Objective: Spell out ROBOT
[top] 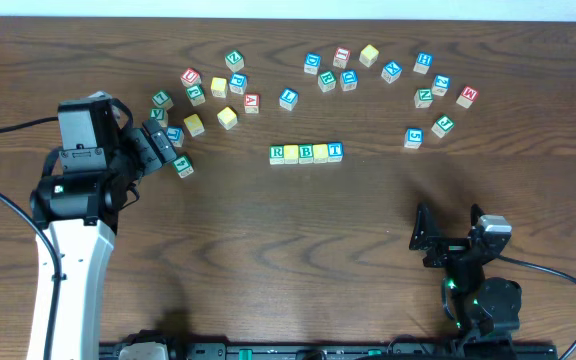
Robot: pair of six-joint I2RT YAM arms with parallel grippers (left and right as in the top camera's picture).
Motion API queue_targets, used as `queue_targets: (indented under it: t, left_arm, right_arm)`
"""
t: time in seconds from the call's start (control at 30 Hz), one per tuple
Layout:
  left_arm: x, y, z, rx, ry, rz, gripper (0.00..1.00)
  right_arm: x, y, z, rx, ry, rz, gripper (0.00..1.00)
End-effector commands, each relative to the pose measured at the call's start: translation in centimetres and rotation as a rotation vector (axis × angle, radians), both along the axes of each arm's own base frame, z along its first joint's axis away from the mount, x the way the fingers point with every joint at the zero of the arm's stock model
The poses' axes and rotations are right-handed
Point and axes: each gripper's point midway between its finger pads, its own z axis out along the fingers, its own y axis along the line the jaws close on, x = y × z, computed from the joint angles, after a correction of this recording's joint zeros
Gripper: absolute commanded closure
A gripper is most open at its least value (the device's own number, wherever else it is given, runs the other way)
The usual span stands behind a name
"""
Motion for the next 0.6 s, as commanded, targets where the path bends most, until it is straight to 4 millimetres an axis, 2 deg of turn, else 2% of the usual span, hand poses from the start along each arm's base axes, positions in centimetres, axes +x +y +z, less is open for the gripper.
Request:
queue_targets:
  t: [0.0,0.23,0.43,0.57]
  left_arm:
    - [-0.8,0.7,1.7,0.039,-0.051,0.014,0.01]
    - [-2.7,0.6,3.0,0.179,-0.265,-0.083,0.01]
    - [-4.7,0.5,2.1,0.313,-0.522,-0.133,0.01]
    - [-6.4,0.3,0.5,0.409,-0.627,-0.165,0.01]
  right_arm:
    - [0.0,-0.3,0.0,-0.007,-0.002,-0.012,0.01]
    - [0.0,-0.3,0.0,-0.007,-0.002,-0.012,0.01]
    - [0.0,-0.3,0.0,-0.007,-0.002,-0.012,0.01]
    - [0.0,-0.3,0.0,-0.007,-0.002,-0.012,0.01]
